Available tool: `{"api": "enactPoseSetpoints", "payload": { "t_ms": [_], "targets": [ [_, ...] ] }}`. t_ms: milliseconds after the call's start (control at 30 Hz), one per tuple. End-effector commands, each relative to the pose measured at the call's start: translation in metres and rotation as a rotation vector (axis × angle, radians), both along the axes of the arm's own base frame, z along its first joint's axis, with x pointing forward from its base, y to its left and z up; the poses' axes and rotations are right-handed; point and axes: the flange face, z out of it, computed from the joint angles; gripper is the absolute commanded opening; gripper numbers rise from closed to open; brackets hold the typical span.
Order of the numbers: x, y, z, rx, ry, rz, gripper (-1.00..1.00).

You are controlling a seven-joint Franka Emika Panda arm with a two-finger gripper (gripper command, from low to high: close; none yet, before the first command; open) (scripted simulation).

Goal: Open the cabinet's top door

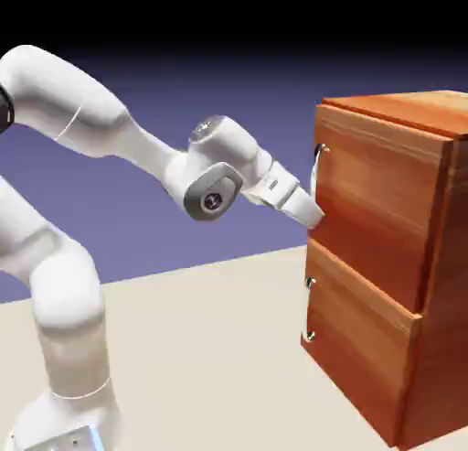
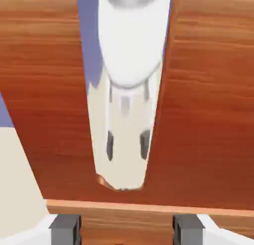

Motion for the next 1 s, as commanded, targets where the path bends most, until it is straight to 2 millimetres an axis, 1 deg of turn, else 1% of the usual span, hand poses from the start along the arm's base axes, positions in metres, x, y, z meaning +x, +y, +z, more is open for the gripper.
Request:
{"api": "enactPoseSetpoints", "payload": {
  "t_ms": [0,33,133,233,333,467,600,733,867,967],
  "targets": [
    [0.002,-0.013,-0.016,0.048,0.056,-0.077,0.0],
    [0.003,-0.024,-0.031,0.101,0.107,-0.149,0.0],
    [0.005,-0.036,-0.076,0.282,0.234,-0.312,0.0],
    [0.002,-0.046,-0.122,0.437,0.364,-0.494,0.0],
    [-0.007,-0.054,-0.166,0.565,0.489,-0.691,0.0],
    [-0.026,-0.063,-0.221,0.698,0.635,-0.976,0.0],
    [-0.042,-0.062,-0.257,0.755,0.706,-1.18,0.0],
    [-0.059,-0.065,-0.286,0.784,0.735,-1.395,0.0],
    [-0.076,-0.072,-0.306,0.798,0.713,-1.611,0.0],
    [-0.087,-0.08,-0.315,0.806,0.66,-1.765,0.0]
  ]
}}
